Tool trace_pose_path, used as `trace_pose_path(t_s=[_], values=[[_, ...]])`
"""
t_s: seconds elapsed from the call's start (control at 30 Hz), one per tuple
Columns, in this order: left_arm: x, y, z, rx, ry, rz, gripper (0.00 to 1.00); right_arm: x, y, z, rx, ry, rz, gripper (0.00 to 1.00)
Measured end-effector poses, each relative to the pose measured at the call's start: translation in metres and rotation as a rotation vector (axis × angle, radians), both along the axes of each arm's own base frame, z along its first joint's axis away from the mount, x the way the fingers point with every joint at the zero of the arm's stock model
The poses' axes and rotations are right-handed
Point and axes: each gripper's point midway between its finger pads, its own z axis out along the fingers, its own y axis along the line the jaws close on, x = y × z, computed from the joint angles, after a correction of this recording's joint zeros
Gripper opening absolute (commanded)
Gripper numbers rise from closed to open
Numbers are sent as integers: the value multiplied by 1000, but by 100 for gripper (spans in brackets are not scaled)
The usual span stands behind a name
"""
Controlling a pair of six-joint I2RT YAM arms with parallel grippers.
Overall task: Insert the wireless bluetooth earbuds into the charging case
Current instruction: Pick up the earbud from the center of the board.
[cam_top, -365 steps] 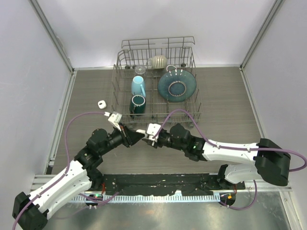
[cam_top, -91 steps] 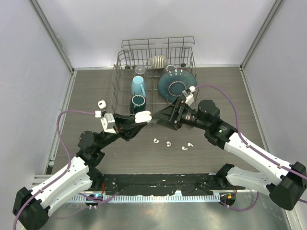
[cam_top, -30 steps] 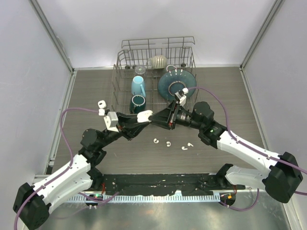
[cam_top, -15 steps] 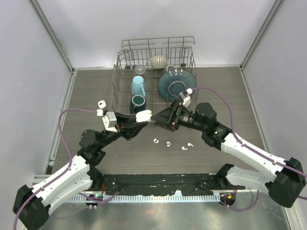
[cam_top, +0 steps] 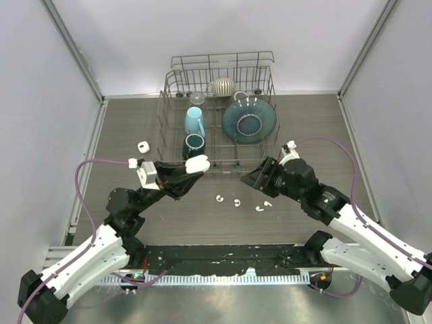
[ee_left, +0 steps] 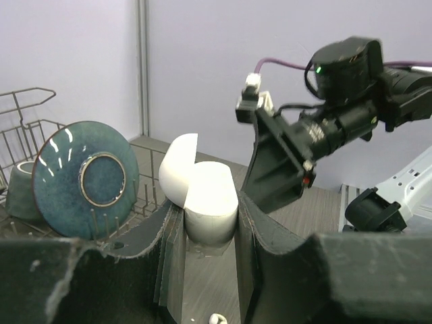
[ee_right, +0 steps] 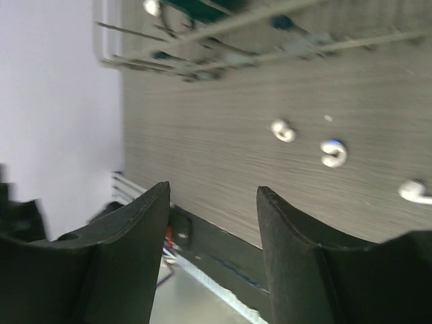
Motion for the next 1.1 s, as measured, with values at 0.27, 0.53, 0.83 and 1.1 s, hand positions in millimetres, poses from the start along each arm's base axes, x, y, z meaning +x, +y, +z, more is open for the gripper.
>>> trace_pose_path(t_s=[0.27, 0.53, 0.83, 1.1], values=[[-3, 2, -3, 1, 2, 0, 0, -14, -16, -107, -251, 205, 24, 46], [-5, 4, -5, 1, 4, -1, 0, -13, -11, -150, -337, 275, 64, 40], [-5, 4, -7, 6, 9, 0, 0, -2, -2, -172, -377, 276, 89, 39], [0, 0, -16, 26, 36, 0, 0, 9, 4, -185, -410, 243, 91, 39]])
